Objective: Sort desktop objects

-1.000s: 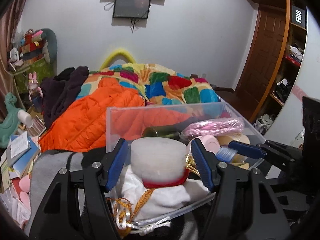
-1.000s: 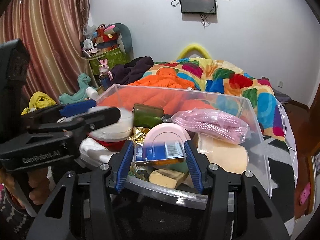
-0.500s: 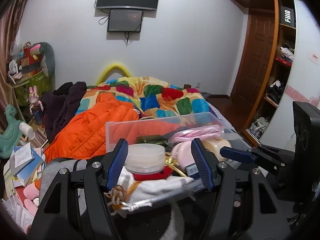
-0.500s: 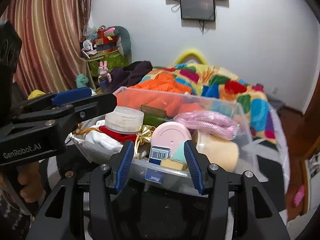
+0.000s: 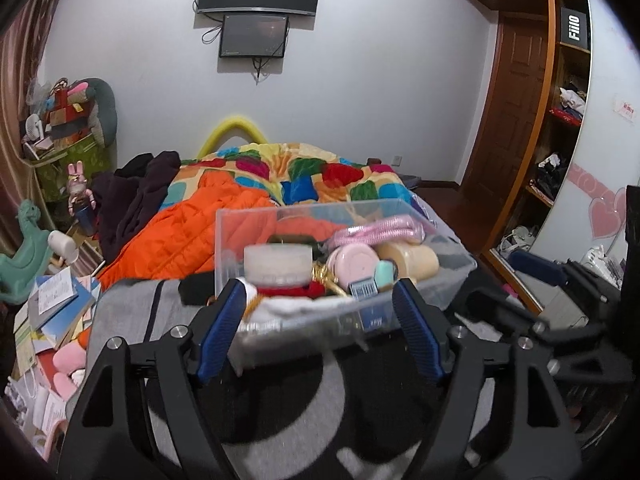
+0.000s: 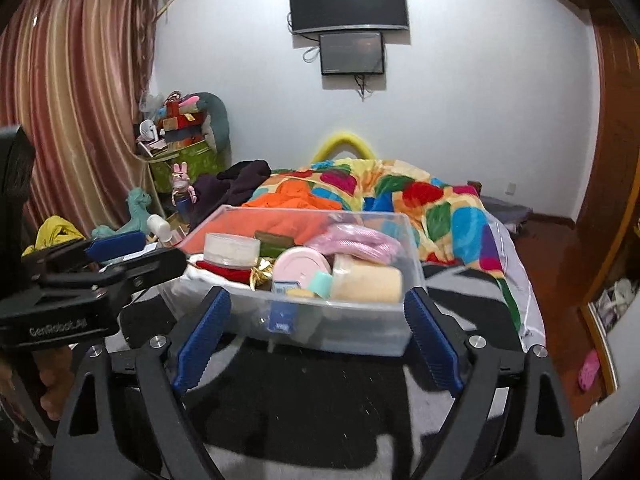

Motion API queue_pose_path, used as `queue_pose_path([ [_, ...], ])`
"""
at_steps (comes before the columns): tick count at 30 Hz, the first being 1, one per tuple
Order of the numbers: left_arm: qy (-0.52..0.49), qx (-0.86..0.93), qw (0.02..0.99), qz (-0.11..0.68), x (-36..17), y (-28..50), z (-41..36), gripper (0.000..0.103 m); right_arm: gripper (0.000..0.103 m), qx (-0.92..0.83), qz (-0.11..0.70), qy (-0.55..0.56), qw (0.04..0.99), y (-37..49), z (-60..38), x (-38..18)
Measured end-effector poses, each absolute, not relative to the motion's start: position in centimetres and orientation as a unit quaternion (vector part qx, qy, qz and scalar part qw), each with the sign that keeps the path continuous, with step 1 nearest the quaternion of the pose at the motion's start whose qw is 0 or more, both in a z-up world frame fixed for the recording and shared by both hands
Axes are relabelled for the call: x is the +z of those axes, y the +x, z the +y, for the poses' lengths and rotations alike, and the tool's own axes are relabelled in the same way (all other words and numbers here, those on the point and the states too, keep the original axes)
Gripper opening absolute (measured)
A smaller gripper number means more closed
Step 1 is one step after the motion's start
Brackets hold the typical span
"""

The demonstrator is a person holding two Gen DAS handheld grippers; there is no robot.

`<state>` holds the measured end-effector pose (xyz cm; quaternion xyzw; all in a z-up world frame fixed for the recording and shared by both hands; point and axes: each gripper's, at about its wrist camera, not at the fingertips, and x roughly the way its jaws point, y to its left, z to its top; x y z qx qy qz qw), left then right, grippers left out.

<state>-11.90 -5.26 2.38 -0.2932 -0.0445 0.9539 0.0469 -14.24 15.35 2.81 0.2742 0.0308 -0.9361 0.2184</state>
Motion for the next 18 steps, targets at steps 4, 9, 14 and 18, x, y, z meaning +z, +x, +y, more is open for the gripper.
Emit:
queue_pose_path([
  [4,-0.281,0.958,0.036,-0.036,2.5,-10.0,-4.3,0.092,0.087,-0.946,0.029,0.264,0.188,-12.9,16.9,2.8],
  [9,-0.26,0.964,0.037,-0.031,2.5,-7.8,-2.8,0.092,0.087,-0.952,0.025,0.256,0.166,-11.2,19.2,3.0],
  [14,-0.243,0.969,0.016,-0.026,2.1,-6.1,-1.3,0.094,0.089,-0.955,0.026,0.242,0.167,-9.2,20.5,3.2],
  [18,-0.247,0.968,0.009,-0.042,1.4,-5.5,-1.1,0.095,0.092,-0.957,0.021,0.233,0.171,-8.2,21.1,3.2],
])
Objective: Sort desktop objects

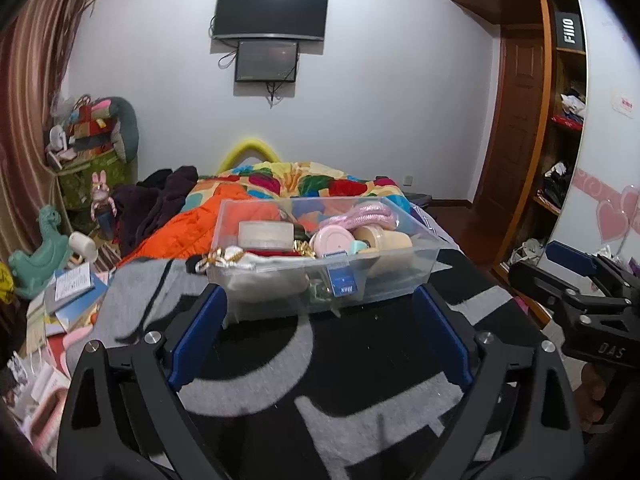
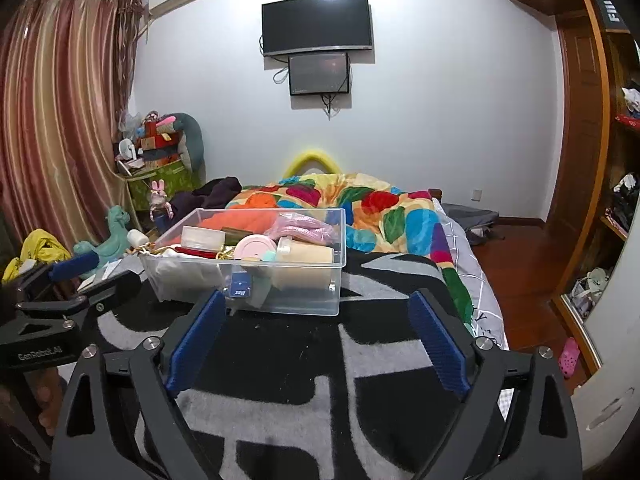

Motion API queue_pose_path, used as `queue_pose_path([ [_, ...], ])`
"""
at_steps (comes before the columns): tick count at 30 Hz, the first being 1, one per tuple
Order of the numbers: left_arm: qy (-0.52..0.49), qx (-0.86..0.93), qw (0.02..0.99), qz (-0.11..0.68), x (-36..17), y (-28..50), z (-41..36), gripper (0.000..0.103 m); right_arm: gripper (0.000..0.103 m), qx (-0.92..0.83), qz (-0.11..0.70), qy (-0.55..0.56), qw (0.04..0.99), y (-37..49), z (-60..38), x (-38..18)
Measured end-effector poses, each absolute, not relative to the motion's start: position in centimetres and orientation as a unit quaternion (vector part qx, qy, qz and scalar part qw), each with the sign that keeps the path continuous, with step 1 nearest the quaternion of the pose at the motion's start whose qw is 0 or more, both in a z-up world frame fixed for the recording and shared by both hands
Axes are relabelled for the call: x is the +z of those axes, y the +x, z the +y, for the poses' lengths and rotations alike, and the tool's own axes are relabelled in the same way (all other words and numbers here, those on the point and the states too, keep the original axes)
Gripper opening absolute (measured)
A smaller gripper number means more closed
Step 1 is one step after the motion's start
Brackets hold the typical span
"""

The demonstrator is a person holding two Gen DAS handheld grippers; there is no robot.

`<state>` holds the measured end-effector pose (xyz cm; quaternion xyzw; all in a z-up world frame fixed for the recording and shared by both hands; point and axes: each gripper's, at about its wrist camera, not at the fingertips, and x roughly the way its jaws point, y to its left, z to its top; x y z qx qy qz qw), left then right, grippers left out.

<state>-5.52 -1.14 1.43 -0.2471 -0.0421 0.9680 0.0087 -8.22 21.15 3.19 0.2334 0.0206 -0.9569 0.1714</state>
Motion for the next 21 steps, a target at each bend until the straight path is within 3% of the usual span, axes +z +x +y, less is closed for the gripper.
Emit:
queue_pose_path([
  [21,-0.252,0.966,-0.019,-0.055,-1.2,-3.7,-1.1,0.096,0.098,-0.953,0.031,0.228,0.197,-6.7,20.1,1.8],
])
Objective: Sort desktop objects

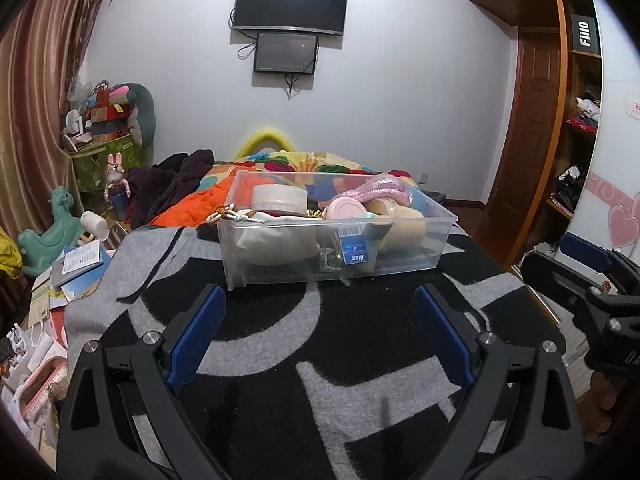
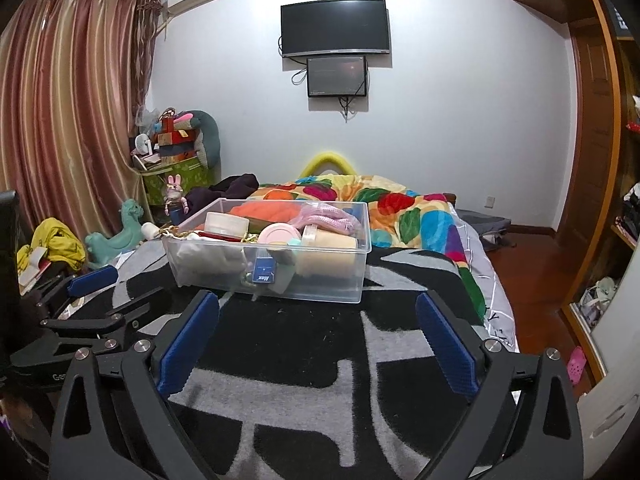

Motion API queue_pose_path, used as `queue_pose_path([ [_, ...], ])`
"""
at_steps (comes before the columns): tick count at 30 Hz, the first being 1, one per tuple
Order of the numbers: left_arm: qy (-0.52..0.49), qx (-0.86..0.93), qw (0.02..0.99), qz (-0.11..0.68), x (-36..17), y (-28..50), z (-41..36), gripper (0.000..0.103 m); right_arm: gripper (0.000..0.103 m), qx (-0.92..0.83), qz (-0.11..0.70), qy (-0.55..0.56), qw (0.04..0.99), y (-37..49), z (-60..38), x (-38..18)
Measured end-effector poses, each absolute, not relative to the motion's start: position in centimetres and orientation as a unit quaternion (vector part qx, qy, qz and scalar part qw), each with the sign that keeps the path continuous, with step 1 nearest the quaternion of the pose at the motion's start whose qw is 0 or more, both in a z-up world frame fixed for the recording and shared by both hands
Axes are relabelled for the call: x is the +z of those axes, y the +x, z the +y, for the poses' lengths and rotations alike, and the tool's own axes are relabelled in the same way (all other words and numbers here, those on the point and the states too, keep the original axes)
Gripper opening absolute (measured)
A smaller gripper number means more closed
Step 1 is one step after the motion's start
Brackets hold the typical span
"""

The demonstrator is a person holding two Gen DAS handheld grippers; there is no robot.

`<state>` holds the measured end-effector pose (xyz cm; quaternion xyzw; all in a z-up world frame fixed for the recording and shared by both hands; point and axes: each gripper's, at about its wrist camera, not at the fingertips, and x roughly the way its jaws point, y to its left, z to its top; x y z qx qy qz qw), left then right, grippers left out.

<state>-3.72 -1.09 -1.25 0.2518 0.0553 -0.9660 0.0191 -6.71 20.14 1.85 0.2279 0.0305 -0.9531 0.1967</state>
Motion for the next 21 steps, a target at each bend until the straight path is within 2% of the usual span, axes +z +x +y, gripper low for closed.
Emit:
queue_pose_path([
  [21,0.253,-0.966,0.014,0.048,-1.28,-3.63,-0.67,0.097,0.099,-0.949,0.016,0.24,0.204,-7.13,20.56,1.49],
])
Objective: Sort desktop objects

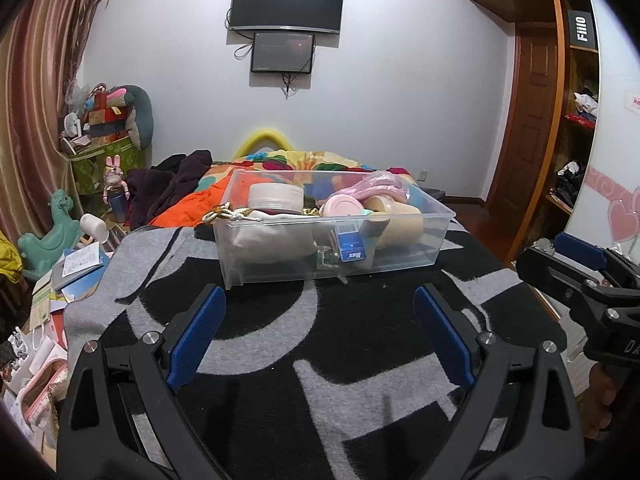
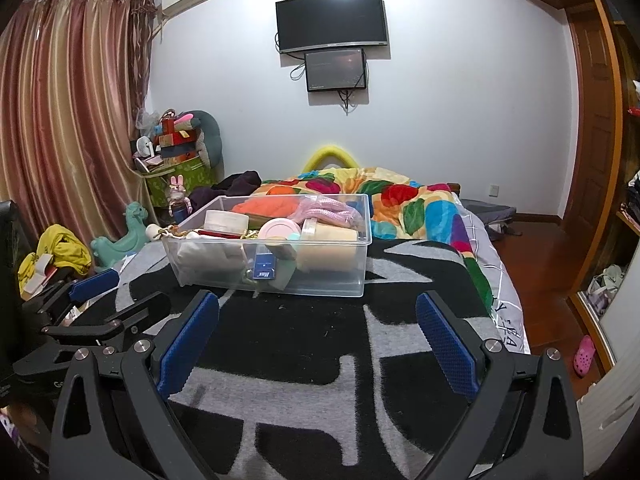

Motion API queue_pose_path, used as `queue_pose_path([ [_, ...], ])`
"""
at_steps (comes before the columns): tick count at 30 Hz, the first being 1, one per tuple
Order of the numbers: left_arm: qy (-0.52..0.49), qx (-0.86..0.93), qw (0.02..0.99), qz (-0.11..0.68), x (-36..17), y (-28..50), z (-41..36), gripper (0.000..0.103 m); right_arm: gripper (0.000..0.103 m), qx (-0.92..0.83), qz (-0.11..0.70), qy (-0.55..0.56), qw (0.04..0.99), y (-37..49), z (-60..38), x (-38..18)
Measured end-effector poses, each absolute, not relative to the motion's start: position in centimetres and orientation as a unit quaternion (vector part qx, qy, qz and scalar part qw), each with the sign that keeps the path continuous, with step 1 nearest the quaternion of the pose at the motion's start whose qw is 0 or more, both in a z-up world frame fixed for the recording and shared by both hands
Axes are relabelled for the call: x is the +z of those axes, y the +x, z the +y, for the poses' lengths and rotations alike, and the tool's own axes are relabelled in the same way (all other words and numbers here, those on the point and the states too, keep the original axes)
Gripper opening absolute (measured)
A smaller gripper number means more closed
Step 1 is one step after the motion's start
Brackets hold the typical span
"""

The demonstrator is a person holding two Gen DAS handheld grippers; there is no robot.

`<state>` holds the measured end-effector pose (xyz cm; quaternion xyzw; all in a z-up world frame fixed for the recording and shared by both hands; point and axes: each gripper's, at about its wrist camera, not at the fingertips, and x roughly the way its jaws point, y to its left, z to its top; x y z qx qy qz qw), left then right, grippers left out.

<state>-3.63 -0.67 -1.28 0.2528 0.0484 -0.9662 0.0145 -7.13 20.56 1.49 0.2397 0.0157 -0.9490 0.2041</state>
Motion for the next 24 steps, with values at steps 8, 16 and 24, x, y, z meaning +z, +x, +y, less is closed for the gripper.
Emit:
queue_pose_path([
  [8,0.241,-0.968,0.011,0.067,-1.0,-3.3,-1.2,0.098,0.099,-0.947,0.008,0.24,0.214,-7.1,21.0,1.6],
  [16,0.243,-0.965,0.002,0.097,-1.1,-3.4,-2.1,0.101,0.099,-0.945,-0.008,0.247,0.215,-7.5,21.5,1.5],
  [24,0.241,-0.966,-0.006,0.092,-0.8,-3.2,-1.7,0.102,0.099,-0.941,-0.021,0.255,0.222,-7.7,21.6,1.4],
])
